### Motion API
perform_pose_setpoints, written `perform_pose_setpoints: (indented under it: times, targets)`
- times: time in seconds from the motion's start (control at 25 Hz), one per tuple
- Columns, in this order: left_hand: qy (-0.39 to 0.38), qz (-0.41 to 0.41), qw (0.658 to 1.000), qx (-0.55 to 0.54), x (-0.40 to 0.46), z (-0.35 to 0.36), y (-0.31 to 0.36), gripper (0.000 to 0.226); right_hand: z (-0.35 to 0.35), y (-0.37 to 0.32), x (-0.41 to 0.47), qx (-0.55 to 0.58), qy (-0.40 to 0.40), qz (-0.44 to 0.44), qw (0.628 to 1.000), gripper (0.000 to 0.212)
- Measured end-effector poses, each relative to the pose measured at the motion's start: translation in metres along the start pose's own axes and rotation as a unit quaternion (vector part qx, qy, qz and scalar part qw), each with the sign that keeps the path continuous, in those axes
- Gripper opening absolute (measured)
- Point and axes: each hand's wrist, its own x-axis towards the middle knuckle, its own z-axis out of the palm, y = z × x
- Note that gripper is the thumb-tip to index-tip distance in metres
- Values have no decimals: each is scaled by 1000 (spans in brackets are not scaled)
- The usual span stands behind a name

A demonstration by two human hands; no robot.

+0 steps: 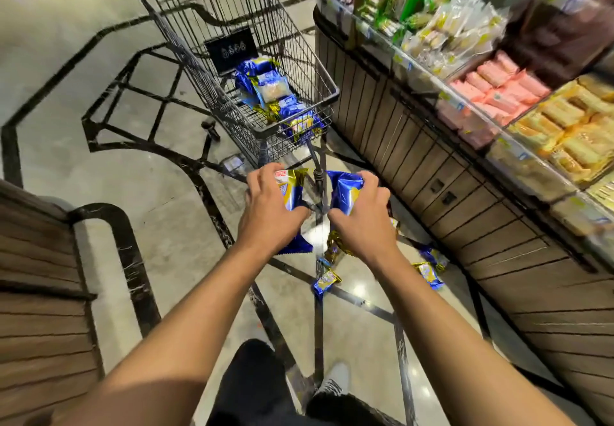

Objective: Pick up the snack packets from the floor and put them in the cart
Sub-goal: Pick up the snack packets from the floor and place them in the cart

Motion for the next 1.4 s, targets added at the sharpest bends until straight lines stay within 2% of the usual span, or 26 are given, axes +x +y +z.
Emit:
perform_pose_setpoints:
  times: [0.48, 0.68, 0.88, 1.04, 1.4]
  targets:
    - [37, -41, 998, -8, 103, -152, -109, 79, 133, -185, 58, -10, -28, -50, 998, 82]
    - [56, -50, 997, -13, 149, -200, -149, 80, 179, -245, 83, -22, -34, -73, 997, 77]
    - [72, -79, 994, -32, 193, -226, -192, 78, 219, -282, 126, -31, -64, -71, 995, 78]
    - [74, -115, 990, -37, 244, -236, -218, 76, 258, -309, 179, 6, -97, -60, 993, 80]
    - [62, -147, 986, -49, 399, -267, -233, 75, 313, -375, 314, 34, -155, -61, 985, 84]
